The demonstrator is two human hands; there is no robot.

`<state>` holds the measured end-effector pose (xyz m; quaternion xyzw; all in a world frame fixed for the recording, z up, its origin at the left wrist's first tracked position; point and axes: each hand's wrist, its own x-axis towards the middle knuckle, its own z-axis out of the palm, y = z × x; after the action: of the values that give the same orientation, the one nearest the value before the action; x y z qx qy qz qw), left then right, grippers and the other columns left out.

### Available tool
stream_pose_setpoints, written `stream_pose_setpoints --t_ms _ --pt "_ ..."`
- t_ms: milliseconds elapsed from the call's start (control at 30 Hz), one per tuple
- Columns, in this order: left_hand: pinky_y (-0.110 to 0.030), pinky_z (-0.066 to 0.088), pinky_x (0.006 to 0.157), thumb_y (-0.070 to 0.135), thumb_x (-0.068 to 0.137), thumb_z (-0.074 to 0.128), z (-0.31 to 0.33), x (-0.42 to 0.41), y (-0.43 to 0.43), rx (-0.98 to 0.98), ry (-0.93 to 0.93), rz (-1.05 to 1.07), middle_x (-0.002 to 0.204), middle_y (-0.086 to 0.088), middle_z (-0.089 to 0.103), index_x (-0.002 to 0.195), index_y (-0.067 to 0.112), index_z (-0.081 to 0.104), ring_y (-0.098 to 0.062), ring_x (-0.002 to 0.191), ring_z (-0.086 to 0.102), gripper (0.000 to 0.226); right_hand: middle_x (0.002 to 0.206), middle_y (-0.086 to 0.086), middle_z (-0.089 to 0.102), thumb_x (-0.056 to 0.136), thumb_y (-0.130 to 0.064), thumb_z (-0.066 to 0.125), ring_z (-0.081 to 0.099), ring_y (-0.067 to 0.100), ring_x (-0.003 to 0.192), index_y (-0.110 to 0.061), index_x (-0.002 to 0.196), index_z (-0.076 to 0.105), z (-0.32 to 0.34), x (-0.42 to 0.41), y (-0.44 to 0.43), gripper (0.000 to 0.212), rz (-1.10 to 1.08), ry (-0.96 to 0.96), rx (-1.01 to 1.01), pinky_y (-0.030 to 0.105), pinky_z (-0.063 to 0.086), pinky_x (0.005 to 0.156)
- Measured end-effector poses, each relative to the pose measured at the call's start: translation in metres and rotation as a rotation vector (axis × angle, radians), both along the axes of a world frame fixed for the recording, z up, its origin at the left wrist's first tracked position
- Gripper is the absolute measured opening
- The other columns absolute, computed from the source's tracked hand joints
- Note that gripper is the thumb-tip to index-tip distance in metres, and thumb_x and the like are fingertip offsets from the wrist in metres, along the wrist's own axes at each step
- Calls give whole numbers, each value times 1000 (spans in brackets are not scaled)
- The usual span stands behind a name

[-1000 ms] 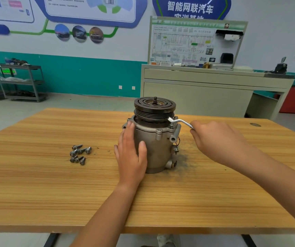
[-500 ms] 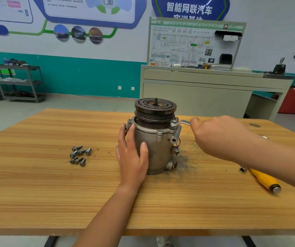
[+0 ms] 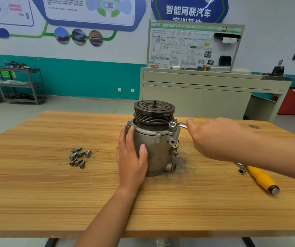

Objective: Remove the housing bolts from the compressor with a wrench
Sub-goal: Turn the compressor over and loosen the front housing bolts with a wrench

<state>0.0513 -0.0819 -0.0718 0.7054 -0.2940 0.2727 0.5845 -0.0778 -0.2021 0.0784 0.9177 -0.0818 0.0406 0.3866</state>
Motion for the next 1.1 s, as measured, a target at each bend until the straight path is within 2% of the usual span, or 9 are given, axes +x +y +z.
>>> stream_pose_setpoints --t_ms 67,167,233,433,533,633,700,867,1100 --pt "-31 16 110 42 86 31 -1 1 0 -3 0 -1 147 12 15 134 41 17 19 130 5 50 53 -2 33 93 -10 32 30 13 42 -3 137 20 -5 1 -5 46 23 -5 2 25 22 34" --pt "-31 16 111 43 86 31 -1 2 0 -1 5 -6 148 14 14 132 45 17 20 130 5 49 55 -4 33 95 -15 32 31 12 44 -12 116 37 1 5 -14 23 34 -11 49 25 21 37" --pt "-31 16 111 43 86 31 -2 2 0 2 3 -3 148 15 14 132 47 16 21 130 4 48 56 -4 33 95 -17 32 31 11 46 -14 111 40 5 5 -15 17 42 1 70 25 21 39" --pt "-30 15 112 43 86 32 -3 3 -3 -13 -3 7 149 15 13 133 46 15 13 134 7 50 56 2 27 90 1 36 25 16 42 2 129 32 10 7 -5 39 83 70 -90 27 18 36" --pt "-30 15 112 42 86 32 -4 3 -3 -14 -8 12 149 15 14 135 43 15 7 135 10 52 56 1 28 92 -2 36 26 14 44 -5 113 42 23 10 -1 23 87 157 -114 26 19 38" --pt "-27 13 111 43 86 31 -4 4 -2 -6 -12 10 149 15 13 135 42 15 12 134 8 52 60 -3 34 95 -13 36 32 11 48 -12 97 46 30 12 -4 10 58 158 3 24 27 43" --pt "-27 14 111 43 86 31 -4 4 -3 -15 -10 10 149 15 14 135 42 15 9 135 9 52 61 -3 35 96 -15 36 33 11 50 -12 103 48 28 11 -5 14 28 129 46 24 28 45" --pt "-29 15 112 42 85 31 -3 2 -4 -28 0 3 149 12 17 136 41 15 -1 137 14 53 59 1 25 91 0 36 26 16 44 -2 120 42 12 7 3 29 55 99 -71 26 20 37" --pt "-19 11 110 43 85 31 -2 2 -2 -14 4 -8 149 11 20 134 44 17 3 137 13 52 52 -1 31 94 -14 31 28 13 41 -7 116 42 10 15 -24 25 142 81 -87 26 18 38"
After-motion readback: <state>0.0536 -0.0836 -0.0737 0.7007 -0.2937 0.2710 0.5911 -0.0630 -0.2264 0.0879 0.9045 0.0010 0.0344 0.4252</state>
